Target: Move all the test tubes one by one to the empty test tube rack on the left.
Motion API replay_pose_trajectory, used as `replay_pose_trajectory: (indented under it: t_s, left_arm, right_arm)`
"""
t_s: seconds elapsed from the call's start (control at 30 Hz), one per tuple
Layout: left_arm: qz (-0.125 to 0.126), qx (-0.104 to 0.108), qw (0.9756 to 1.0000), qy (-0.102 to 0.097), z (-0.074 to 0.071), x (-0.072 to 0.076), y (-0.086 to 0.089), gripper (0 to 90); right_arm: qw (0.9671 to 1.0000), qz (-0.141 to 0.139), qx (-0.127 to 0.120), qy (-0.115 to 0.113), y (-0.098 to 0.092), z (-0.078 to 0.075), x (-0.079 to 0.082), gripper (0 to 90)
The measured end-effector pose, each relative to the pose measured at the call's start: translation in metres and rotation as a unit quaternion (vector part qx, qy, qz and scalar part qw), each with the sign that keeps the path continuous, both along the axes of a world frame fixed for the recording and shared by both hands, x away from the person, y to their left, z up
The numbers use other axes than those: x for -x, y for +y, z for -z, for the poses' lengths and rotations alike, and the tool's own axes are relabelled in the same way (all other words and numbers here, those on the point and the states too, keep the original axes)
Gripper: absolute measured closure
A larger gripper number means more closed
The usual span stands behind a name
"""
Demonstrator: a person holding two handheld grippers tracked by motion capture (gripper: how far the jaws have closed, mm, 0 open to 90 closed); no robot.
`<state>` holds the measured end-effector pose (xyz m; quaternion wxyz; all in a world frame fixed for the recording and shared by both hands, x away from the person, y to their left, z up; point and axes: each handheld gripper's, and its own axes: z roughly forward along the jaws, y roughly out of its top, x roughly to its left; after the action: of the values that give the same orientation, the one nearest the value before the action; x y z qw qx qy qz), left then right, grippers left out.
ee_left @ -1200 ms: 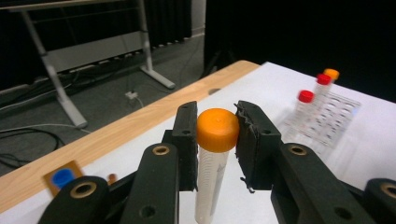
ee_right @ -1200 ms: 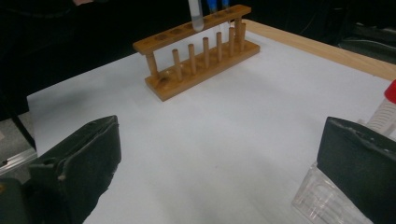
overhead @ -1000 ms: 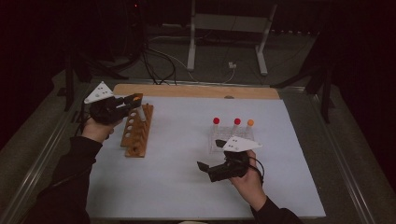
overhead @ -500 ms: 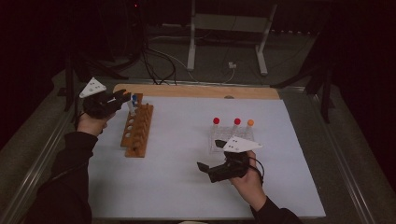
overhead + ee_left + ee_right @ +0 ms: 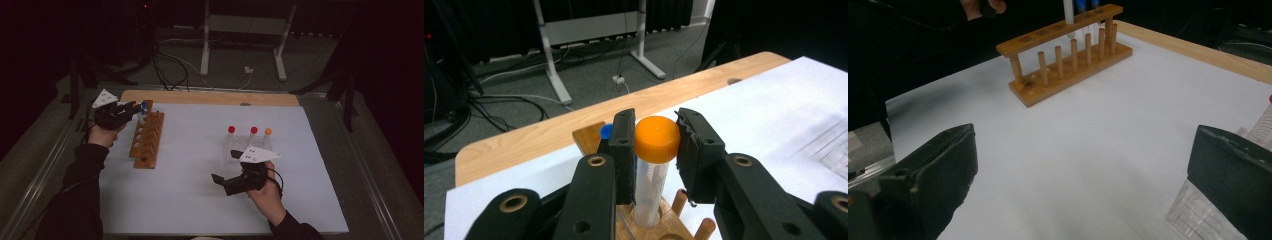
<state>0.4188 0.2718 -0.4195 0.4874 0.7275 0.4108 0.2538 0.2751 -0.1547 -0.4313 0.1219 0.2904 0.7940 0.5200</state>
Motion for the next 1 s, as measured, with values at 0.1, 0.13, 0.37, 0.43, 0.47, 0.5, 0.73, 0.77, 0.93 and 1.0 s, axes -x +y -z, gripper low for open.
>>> replay_pose_trajectory:
  t_s: [0.1,0.13,0.37,0.43,0.47,0.5,0.73,0.77,0.93,1.0]
  left_arm:
    - [0.001,-0.002,1.0000,0.006,0.006,-0.001,-0.001,71.6]
    - [0.001,-0.003,1.0000,0.007,0.008,-0.001,-0.002,71.6]
    - [-0.001,-0.007,0.9998,0.016,0.021,-0.001,-0.005,71.6]
    - [0.000,-0.011,0.9998,0.018,0.024,-0.001,-0.005,71.6]
    - [-0.002,-0.014,0.9997,0.019,0.025,-0.001,-0.005,71.5]
    - [-0.001,-0.016,0.9997,0.020,0.026,-0.001,-0.005,71.6]
    - [-0.002,-0.017,0.9996,0.021,0.032,0.000,-0.004,71.5]
    - [-0.002,-0.016,0.9997,0.021,0.032,0.000,-0.004,71.5]
    - [0.000,-0.024,0.9994,0.024,0.031,0.001,-0.006,71.1]
    - [0.003,-0.021,0.9995,0.025,0.031,0.001,-0.006,70.5]
  right_arm:
    - [1.0000,-0.001,0.000,0.000,0.000,0.000,0.000,0.0]
    - [1.0000,-0.001,0.000,0.001,0.000,0.000,0.000,0.0]
    - [1.0000,-0.001,0.000,0.003,-0.001,0.000,0.000,0.0]
    - [1.0000,-0.002,0.000,0.003,-0.001,0.000,0.000,0.0]
    - [1.0000,-0.002,0.001,0.003,-0.001,0.000,0.000,0.0]
    - [1.0000,-0.003,0.000,0.003,-0.001,0.000,0.000,0.0]
    - [1.0000,-0.002,0.000,0.002,-0.001,0.000,0.000,0.0]
    - [1.0000,-0.002,0.000,0.002,-0.001,0.000,0.000,0.0]
    - [1.0000,-0.002,-0.001,0.004,-0.001,0.000,0.000,0.0]
    - [1.0000,-0.002,-0.002,0.005,-0.002,0.000,0.000,0.0]
